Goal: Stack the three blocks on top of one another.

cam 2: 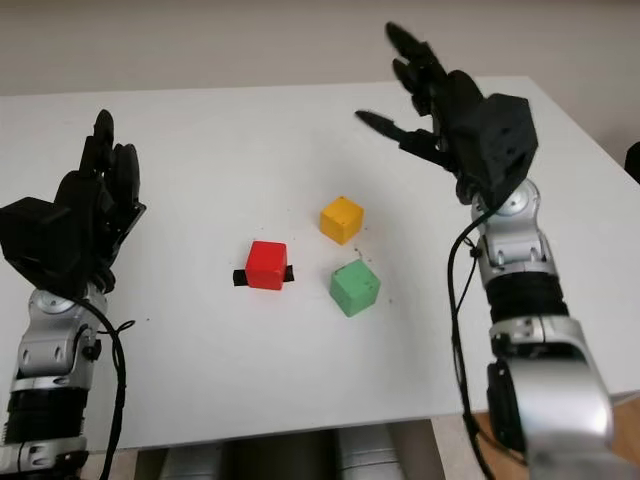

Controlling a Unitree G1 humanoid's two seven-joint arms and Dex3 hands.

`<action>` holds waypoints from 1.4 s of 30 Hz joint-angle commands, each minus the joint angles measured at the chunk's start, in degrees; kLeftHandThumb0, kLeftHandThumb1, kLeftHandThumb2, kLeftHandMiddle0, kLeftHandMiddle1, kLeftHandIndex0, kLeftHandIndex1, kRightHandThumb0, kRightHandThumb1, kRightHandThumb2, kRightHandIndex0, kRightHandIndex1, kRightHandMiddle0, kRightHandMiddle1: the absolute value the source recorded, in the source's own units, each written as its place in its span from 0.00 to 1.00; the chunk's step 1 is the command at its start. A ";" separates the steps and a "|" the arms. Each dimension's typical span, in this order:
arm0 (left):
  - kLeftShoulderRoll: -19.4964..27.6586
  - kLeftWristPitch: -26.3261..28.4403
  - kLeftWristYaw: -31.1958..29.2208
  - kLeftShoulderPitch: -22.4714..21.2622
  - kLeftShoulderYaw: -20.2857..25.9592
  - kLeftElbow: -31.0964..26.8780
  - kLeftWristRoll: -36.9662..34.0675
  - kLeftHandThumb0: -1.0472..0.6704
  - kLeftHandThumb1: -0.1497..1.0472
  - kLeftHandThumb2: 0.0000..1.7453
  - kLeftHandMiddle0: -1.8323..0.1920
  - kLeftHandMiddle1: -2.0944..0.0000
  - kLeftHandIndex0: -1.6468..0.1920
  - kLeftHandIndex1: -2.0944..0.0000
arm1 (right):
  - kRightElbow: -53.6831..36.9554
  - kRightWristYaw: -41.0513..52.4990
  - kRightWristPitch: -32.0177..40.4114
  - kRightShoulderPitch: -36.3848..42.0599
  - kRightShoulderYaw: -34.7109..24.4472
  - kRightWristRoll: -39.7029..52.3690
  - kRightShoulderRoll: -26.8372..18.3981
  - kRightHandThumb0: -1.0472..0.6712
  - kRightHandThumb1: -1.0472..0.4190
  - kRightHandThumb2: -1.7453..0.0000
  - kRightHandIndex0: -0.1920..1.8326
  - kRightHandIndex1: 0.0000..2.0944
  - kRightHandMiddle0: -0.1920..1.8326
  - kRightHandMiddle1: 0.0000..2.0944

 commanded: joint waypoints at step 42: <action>2.09 6.85 1.82 0.28 -2.10 -4.33 1.01 0.18 1.00 0.37 0.99 0.97 1.00 0.99 | 19.83 -20.99 -19.37 -14.48 34.66 -39.73 -2.55 0.34 0.16 0.97 0.31 0.04 0.31 0.06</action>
